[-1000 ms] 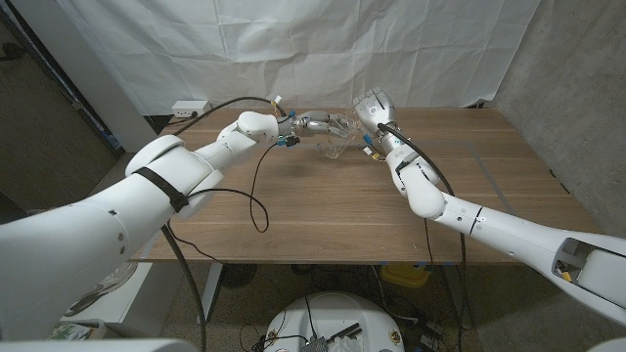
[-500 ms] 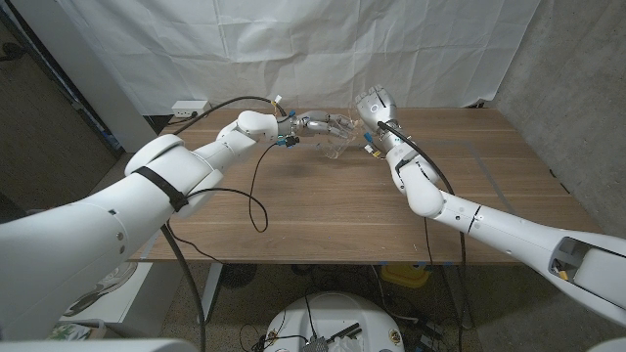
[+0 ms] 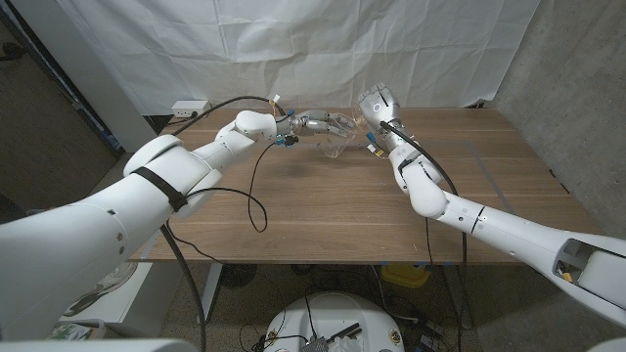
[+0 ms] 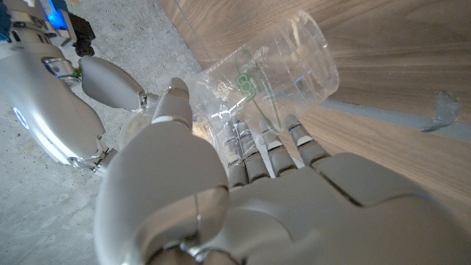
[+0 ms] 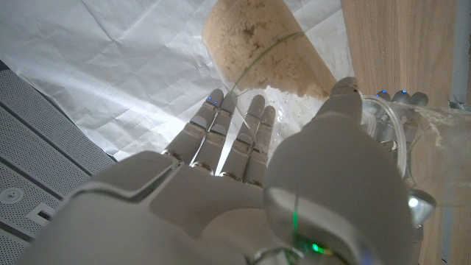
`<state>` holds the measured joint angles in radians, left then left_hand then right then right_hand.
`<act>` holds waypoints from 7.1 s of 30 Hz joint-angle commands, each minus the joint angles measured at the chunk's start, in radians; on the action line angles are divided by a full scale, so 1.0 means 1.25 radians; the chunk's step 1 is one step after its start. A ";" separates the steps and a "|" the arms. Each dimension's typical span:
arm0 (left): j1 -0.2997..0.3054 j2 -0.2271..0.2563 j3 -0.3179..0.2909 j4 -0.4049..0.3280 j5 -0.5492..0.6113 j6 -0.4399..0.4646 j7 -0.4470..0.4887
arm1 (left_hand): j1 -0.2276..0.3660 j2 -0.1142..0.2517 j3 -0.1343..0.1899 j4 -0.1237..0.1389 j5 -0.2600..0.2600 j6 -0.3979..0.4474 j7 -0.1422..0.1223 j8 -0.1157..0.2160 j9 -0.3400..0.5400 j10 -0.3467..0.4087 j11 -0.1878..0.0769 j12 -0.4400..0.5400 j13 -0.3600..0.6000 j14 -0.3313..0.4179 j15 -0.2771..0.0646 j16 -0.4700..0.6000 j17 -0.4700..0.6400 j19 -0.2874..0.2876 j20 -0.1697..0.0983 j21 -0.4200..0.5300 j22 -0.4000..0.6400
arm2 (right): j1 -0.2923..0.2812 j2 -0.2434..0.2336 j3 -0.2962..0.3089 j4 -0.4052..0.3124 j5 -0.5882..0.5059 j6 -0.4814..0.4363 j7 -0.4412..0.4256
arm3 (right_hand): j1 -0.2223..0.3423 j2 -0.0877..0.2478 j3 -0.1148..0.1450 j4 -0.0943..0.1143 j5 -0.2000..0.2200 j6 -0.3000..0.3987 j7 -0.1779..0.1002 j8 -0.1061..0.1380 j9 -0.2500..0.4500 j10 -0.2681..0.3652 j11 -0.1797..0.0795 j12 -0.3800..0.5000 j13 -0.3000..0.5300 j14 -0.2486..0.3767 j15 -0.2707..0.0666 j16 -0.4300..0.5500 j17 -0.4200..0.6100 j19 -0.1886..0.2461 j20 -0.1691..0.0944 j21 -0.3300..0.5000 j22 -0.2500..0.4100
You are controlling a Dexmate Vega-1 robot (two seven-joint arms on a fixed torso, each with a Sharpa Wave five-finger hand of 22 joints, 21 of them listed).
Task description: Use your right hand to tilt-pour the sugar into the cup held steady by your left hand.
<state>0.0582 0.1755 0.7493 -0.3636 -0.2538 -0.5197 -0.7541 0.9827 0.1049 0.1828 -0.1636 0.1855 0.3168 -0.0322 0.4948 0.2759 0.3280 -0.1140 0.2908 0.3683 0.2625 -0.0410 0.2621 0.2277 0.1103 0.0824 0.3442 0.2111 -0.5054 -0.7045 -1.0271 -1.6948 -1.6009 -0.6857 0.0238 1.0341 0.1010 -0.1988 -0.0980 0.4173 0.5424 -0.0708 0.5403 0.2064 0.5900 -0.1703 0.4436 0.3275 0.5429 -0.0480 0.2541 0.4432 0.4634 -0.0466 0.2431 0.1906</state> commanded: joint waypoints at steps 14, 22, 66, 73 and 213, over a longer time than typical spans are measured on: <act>-0.006 -0.006 0.001 0.002 -0.003 0.035 0.025 | -0.004 0.008 0.013 0.016 0.003 0.020 -0.011 0.003 0.004 0.009 -0.001 -0.001 0.003 0.009 -0.051 -0.002 0.001 0.001 0.000 0.005 0.001 | 0.010 0.008 -0.003 0.030 -0.047 0.041 -0.010 | 0.041 0.008 -0.001 -0.014 0.001 0.106 -0.095 0.002 -0.001 0.018 -0.023 -0.006 0.009 -0.001 -0.140 0.001 0.010 -0.026 -0.062 -0.011 0.003; -0.010 -0.008 0.009 0.003 -0.002 0.053 0.044 | -0.005 0.009 0.012 0.017 0.003 0.020 -0.008 0.002 0.004 0.008 -0.001 -0.002 0.003 0.009 -0.050 -0.002 0.001 0.001 0.002 0.005 0.001 | 0.011 0.020 -0.002 0.048 -0.053 0.030 -0.013 | 0.041 0.008 -0.006 -0.010 -0.001 0.113 -0.094 0.000 -0.001 0.024 -0.024 -0.009 0.012 0.000 -0.140 0.001 0.012 -0.031 -0.060 -0.012 0.003; -0.020 -0.026 0.020 0.002 -0.012 0.051 0.003 | -0.004 0.006 0.013 0.015 0.004 0.018 -0.010 -0.001 0.006 0.008 -0.004 -0.005 0.006 0.013 -0.057 -0.006 -0.001 0.000 -0.001 0.007 0.001 | -0.010 0.003 0.015 0.017 -0.045 0.004 -0.029 | 0.056 0.013 -0.019 -0.004 -0.002 0.119 -0.096 -0.012 0.002 0.033 -0.026 -0.028 0.025 0.003 -0.143 -0.003 0.019 -0.038 -0.071 -0.010 0.003; -0.018 -0.029 0.015 0.002 -0.013 0.046 -0.004 | -0.004 0.005 0.012 0.015 0.005 0.018 -0.011 -0.002 0.006 0.008 -0.004 -0.006 0.007 0.012 -0.057 -0.007 -0.001 0.000 -0.001 0.008 0.001 | -0.021 -0.008 0.021 0.001 -0.053 0.007 -0.027 | 0.061 0.014 -0.020 -0.004 -0.002 0.121 -0.097 -0.013 0.002 0.034 -0.027 -0.032 0.027 0.003 -0.144 -0.003 0.021 -0.038 -0.074 -0.010 0.003; 0.556 0.211 -0.182 -0.743 -0.134 0.285 0.585 | -0.008 0.011 0.010 0.019 0.003 0.007 -0.006 -0.019 -0.003 0.008 -0.004 -0.018 0.011 0.017 -0.043 -0.009 0.002 -0.013 0.006 0.012 0.003 | -0.270 0.191 0.391 -0.025 1.424 0.156 -0.490 | 0.043 0.025 -0.031 0.028 -0.009 0.107 -0.026 -0.056 0.014 0.026 0.058 -0.058 0.053 -0.005 -0.118 0.005 0.064 -0.027 -0.030 0.004 0.006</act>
<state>0.7524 0.4311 0.5188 -1.2726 -0.4193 -0.1932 -0.0228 0.9826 0.1048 0.1773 -0.1581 0.1847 0.3114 -0.0445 0.4638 0.2670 0.3340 -0.1191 0.2698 0.3783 0.2770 -0.0370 0.2515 0.2255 0.0959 0.0859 0.3519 0.2115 -0.8380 -0.4650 -0.5322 -1.7343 0.1812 -0.4881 -0.5837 1.0985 0.1089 -0.2456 -0.0781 0.4054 0.6257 -0.0712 0.4674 0.2212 0.6180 -0.1053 0.3739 0.3923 0.5396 -0.0483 0.2552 0.5215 0.4281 -0.0429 0.2431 0.1930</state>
